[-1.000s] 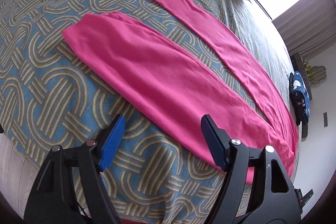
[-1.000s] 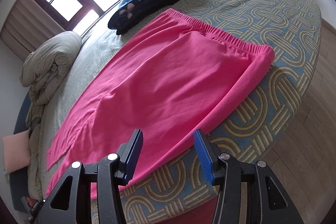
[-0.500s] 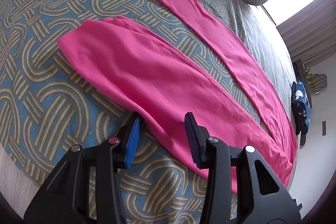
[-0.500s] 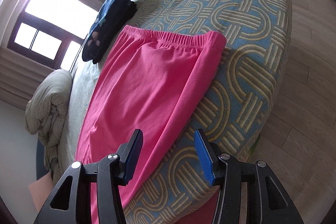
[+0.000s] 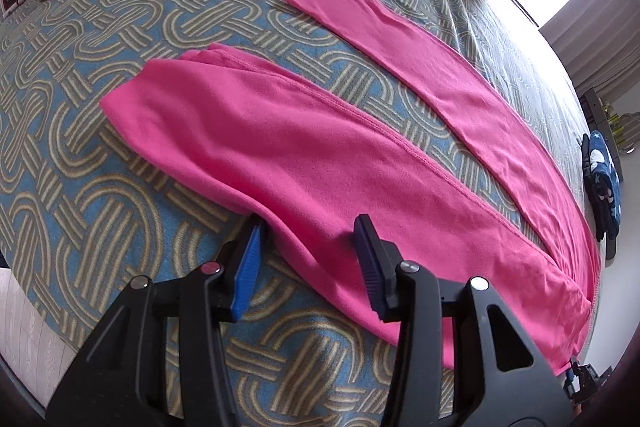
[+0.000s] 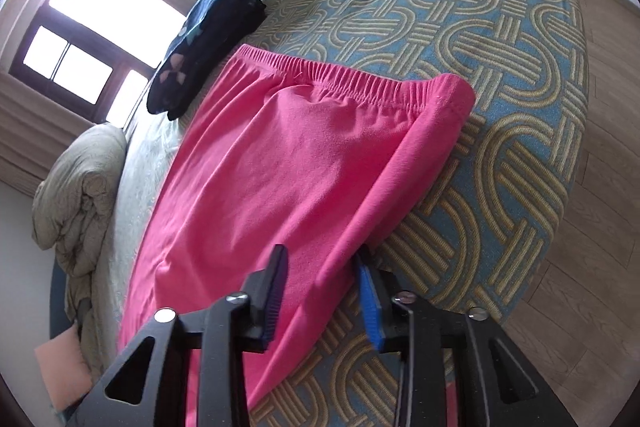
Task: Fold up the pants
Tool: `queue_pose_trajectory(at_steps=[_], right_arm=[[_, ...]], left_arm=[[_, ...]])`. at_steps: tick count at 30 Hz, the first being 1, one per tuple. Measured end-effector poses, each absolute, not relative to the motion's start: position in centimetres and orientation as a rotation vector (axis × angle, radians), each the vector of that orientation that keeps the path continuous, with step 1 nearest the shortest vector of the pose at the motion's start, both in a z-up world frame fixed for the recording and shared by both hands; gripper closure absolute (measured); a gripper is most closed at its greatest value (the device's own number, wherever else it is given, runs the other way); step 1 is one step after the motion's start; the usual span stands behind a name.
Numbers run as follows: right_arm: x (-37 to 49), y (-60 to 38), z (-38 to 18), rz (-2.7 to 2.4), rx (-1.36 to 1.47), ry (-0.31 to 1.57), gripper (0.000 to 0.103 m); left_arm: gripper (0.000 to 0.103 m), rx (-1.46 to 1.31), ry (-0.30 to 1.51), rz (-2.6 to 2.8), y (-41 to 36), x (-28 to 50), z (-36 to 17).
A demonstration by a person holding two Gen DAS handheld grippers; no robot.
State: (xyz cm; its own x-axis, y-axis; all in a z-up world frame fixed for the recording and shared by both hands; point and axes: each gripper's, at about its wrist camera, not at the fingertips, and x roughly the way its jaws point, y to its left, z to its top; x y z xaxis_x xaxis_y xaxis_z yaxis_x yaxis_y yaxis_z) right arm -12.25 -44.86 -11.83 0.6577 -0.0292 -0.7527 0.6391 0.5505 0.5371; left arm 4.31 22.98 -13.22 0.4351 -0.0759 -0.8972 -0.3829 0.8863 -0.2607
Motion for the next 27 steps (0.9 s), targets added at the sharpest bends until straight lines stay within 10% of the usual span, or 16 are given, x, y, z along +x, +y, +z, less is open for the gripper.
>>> queue_pose_trajectory(at_steps=[4,27], right_arm=[[-12.5,-45.2,-11.9,-0.466,0.903,0.759,0.098],[-8.5,-44.1,-4.4,-0.429,0.757,0.586,0.100]], left_arm=[[0.094,-0.374,1.103,0.208,22.1,5.0,-12.8],[0.096,-0.209,0.965,0.234,19.5,7.6,-7.4]])
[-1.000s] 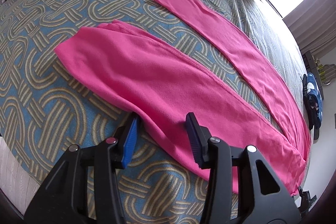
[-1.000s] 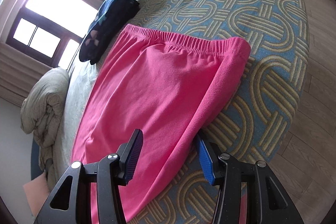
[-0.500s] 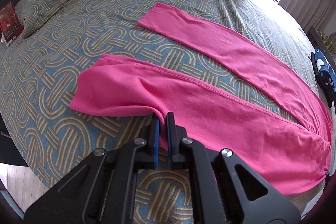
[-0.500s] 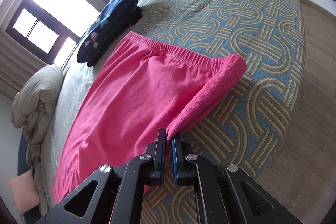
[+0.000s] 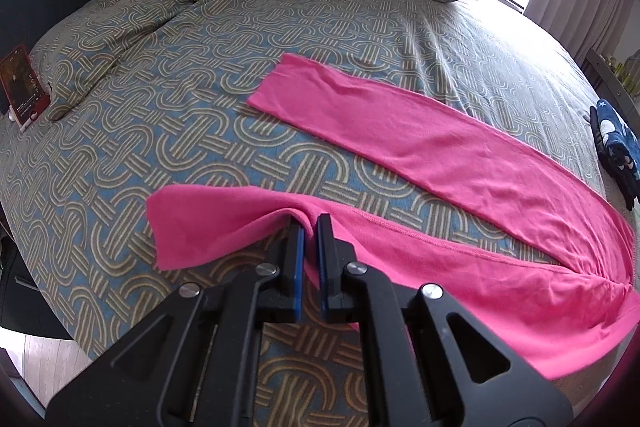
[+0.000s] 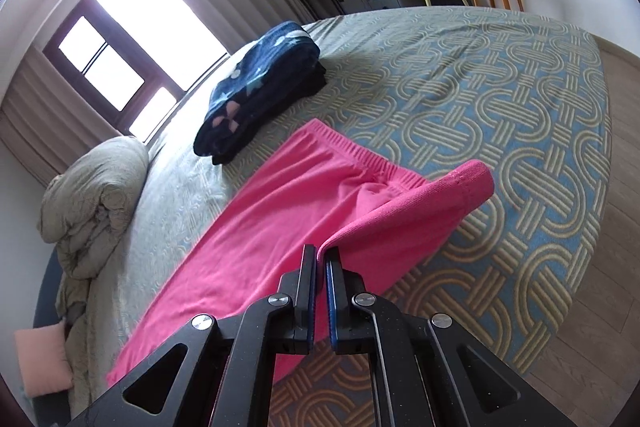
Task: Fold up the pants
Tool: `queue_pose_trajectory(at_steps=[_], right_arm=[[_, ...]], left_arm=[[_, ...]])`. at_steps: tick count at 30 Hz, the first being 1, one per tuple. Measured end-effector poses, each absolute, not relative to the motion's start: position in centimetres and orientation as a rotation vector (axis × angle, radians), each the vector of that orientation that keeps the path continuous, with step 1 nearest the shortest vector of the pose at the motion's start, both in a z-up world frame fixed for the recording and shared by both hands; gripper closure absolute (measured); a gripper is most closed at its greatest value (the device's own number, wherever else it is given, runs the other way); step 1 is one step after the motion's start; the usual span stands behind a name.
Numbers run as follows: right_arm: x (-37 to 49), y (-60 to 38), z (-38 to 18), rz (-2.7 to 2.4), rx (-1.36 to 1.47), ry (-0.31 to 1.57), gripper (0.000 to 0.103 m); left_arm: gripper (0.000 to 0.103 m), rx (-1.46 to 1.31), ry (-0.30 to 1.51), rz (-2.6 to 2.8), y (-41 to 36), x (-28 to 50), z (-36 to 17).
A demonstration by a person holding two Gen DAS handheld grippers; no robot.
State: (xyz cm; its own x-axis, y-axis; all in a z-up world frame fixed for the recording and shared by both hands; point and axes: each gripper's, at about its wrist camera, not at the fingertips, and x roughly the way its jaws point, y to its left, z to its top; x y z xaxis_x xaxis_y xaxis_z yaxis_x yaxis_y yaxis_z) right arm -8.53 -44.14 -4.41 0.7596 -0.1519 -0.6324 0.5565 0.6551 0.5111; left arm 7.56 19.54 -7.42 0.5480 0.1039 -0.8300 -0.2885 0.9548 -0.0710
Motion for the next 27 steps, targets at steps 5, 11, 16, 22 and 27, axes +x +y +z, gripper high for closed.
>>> queue_pose_trajectory(at_steps=[5,11,16,22,27], right_arm=[[-5.9,-44.4,-2.5,-0.423,0.729,0.542,0.100],[-4.0,-44.6,-1.1,-0.418,0.680,0.548,0.100],[-5.7,-44.8,-3.9,-0.424,0.690,0.699,0.093],[-10.4,-45.4,-8.6,-0.463,0.873,0.782,0.074],[-13.2,-45.7,-9.9,-0.528,0.900,0.783,0.063]], left_arm=[[0.096,-0.215,0.972,0.243,19.2,10.1,-6.7],[0.096,-0.160,0.964,0.236,17.8,11.9,-6.2],[0.096,-0.173,1.005,0.244,18.4,11.5,-7.4],[0.096,-0.223,1.007,0.242,19.5,9.9,-7.4],[0.096,-0.210,0.993,0.236,19.1,9.0,-7.0]])
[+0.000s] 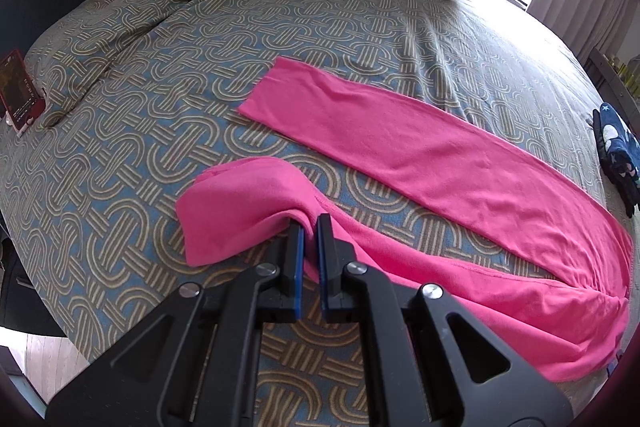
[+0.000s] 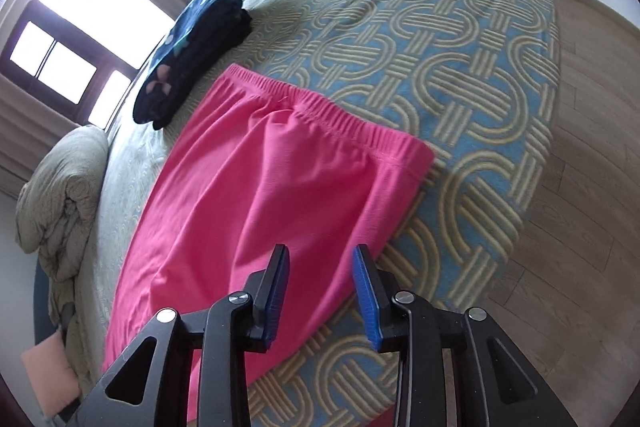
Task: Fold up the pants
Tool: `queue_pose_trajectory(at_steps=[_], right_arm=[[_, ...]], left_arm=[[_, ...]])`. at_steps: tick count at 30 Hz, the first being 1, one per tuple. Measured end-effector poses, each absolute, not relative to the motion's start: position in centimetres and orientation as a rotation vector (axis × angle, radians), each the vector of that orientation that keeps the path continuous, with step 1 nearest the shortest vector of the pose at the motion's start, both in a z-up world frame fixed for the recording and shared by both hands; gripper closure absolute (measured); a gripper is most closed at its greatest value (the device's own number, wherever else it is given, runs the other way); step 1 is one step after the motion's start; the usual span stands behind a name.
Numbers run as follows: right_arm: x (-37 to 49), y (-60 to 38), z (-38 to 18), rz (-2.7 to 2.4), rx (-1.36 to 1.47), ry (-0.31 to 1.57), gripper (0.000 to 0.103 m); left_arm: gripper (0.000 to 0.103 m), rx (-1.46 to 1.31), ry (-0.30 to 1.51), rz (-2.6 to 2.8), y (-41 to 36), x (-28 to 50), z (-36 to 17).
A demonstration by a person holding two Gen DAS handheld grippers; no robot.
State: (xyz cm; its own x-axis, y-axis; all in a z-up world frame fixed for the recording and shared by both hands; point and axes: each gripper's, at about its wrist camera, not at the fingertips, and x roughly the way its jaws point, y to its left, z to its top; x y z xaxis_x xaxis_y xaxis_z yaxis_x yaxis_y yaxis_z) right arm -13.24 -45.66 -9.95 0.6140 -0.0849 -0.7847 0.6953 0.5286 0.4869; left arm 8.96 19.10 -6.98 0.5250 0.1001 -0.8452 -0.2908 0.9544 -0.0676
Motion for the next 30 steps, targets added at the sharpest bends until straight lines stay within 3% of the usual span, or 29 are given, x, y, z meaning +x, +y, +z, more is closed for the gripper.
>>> queue_pose_trajectory(at_steps=[8,9,10,11,12,21,30], right_arm=[[-13.7,-46.9,-11.7,-0.507,0.988,0.751,0.061],[-13.2,-46.9,-11.7,-0.508,0.967,0.741,0.066],[-12.8,-46.9,-11.8,-0.513,0.953,0.737,0.086],[-12.2,-46.9,-11.8,-0.524,0.935,0.749,0.096],[-12.0,-46.8,-11.7,-0.531,0.918,0.755,0.098],[-11.4,-44.8,-3.2,-0.440,0.774,0.523,0.100],[-2.9,-46.8,0.9,-0.386,0.810,0.483,0.100]], left_arm=[[0.096,-0.228,0.993,0.233,19.4,7.5,-6.8],[0.096,-0.236,0.997,0.232,19.5,7.4,-6.9],[0.096,-0.243,0.998,0.229,19.6,7.3,-6.9],[0.096,-0.246,0.996,0.229,19.6,7.1,-6.9],[0.096,-0.246,0.993,0.231,19.6,6.9,-6.8],[0.096,-0.270,0.964,0.215,19.9,7.8,-4.9],[0.096,-0.222,0.939,0.231,19.3,13.3,-2.4]])
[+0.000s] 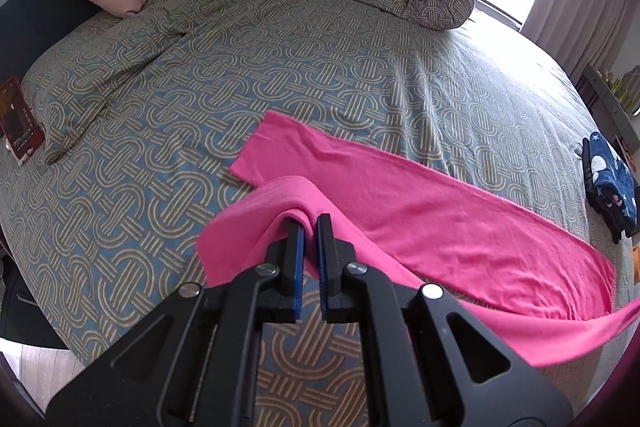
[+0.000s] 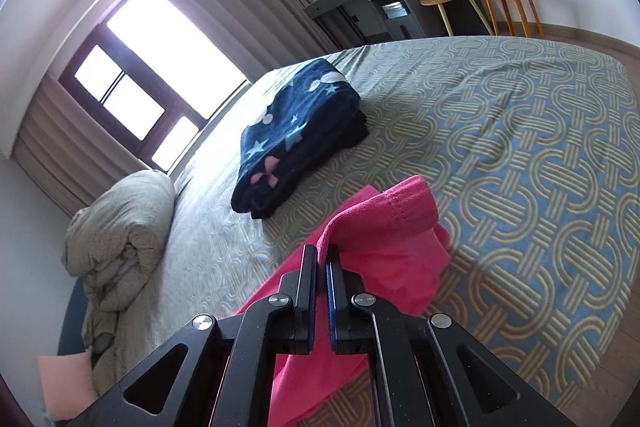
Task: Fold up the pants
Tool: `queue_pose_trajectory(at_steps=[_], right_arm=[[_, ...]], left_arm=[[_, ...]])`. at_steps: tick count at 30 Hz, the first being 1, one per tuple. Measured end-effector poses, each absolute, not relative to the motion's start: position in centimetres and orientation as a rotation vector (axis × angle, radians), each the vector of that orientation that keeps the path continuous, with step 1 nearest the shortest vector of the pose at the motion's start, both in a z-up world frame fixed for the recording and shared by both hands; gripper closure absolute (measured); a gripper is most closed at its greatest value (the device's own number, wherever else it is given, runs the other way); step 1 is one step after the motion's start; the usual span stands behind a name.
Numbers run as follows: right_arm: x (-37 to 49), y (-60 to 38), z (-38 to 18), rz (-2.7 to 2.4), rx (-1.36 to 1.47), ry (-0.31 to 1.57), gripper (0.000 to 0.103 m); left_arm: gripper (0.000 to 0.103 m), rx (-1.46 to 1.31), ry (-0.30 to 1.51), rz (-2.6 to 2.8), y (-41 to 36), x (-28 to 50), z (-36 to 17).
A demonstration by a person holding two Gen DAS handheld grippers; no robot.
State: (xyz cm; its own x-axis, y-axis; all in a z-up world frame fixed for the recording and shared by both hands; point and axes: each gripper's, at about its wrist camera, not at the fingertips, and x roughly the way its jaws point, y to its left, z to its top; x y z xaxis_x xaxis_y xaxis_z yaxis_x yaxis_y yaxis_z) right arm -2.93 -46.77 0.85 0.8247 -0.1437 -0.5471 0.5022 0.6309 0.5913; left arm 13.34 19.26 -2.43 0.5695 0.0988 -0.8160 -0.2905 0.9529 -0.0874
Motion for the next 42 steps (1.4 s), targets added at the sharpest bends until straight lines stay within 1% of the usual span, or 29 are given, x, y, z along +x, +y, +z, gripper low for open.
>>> queue_pose_trajectory(at_steps=[5,13,17,20,26,29,31,33,35,37,39,42], right_arm=[[3.2,-47.6,0.6,-0.400,0.790,0.527,0.100],[13.1,-49.3,-3.2,-0.518,0.668,0.659,0.100],[15.8,-50.8,-5.3,-0.569,0.656,0.721,0.100],[16.1,-50.4,-6.3,-0.520,0.647,0.760,0.098],[15.1,-44.5,-5.9,-0.328,0.439,0.815,0.098],[14.0,-39.1,-5.1,-0.108,0.296,0.843,0.094],[13.3,-34.7,-5.3,0.082,0.173,0.900,0.087],[12.7,-30.3,-6.5,0.259,0.065,0.979,0.086],[12.8,-26.8,-8.2,0.323,-0.030,1.045,0.086],[13.9,-25.0,-9.8,0.312,-0.061,1.091,0.086],[15.8,-24.6,-11.1,0.259,-0.034,1.124,0.086],[18.4,-24.9,-11.0,0.183,0.032,1.080,0.086]], left_arm=[[0.096,-0.180,1.002,0.256,18.2,19.4,-3.5],[0.095,-0.123,1.176,0.291,16.6,28.7,-9.3],[0.094,-0.132,1.224,0.310,16.9,30.6,-11.1],[0.092,-0.131,1.237,0.315,17.2,31.0,-11.7],[0.090,-0.123,1.252,0.312,17.7,31.0,-12.0],[0.090,-0.119,1.244,0.320,18.0,31.4,-11.9],[0.090,-0.096,1.234,0.337,18.1,31.6,-11.9],[0.090,-0.069,1.219,0.355,18.1,31.6,-11.8],[0.090,-0.060,1.198,0.342,18.0,31.3,-11.5],[0.090,-0.047,1.168,0.321,17.6,30.7,-11.0],[0.090,-0.010,1.138,0.309,17.0,30.1,-10.4],[0.090,0.049,1.104,0.293,16.2,29.3,-9.8]])
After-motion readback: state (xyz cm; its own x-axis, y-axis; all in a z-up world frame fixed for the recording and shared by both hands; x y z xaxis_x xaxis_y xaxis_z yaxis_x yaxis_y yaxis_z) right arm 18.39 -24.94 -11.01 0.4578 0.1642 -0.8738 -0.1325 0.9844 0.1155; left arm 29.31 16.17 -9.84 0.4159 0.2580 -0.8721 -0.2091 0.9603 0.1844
